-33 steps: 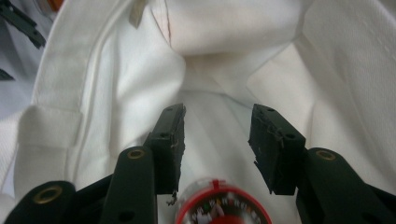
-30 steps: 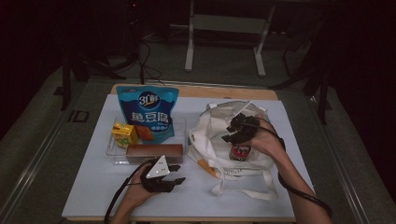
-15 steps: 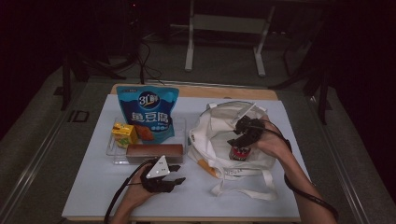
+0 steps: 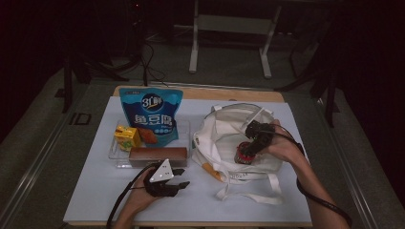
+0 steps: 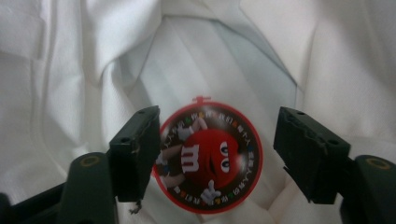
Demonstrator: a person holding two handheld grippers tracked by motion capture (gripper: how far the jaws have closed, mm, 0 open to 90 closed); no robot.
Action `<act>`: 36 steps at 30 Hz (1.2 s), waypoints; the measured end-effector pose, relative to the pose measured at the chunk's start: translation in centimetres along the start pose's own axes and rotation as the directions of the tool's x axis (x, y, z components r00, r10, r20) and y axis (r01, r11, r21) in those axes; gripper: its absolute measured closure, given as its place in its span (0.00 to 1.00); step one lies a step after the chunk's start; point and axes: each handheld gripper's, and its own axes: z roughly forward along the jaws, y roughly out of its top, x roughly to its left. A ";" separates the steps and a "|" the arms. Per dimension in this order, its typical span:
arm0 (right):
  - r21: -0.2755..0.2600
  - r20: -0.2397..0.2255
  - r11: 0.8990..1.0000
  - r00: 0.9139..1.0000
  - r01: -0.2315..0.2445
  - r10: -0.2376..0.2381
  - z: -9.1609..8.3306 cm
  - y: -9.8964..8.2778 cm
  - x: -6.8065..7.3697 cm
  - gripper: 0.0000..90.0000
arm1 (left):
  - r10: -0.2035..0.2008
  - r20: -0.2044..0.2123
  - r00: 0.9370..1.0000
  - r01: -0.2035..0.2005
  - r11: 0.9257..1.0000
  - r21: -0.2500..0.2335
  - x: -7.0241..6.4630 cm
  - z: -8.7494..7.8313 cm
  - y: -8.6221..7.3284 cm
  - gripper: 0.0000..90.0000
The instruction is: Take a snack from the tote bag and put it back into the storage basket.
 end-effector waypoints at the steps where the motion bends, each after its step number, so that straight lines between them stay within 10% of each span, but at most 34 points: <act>1: 0.010 -0.004 1.000 1.000 -0.001 0.001 0.1 -0.1 0.0 0.31 | 0.000 0.000 1.000 0.000 1.000 0.000 0.0 0.0 0.0 0.56; 36: 0.218 -0.069 0.975 0.997 0.036 -0.021 3.6 0.1 -0.3 0.24 | 0.003 0.001 1.000 -0.003 1.000 0.001 0.0 0.0 0.0 0.56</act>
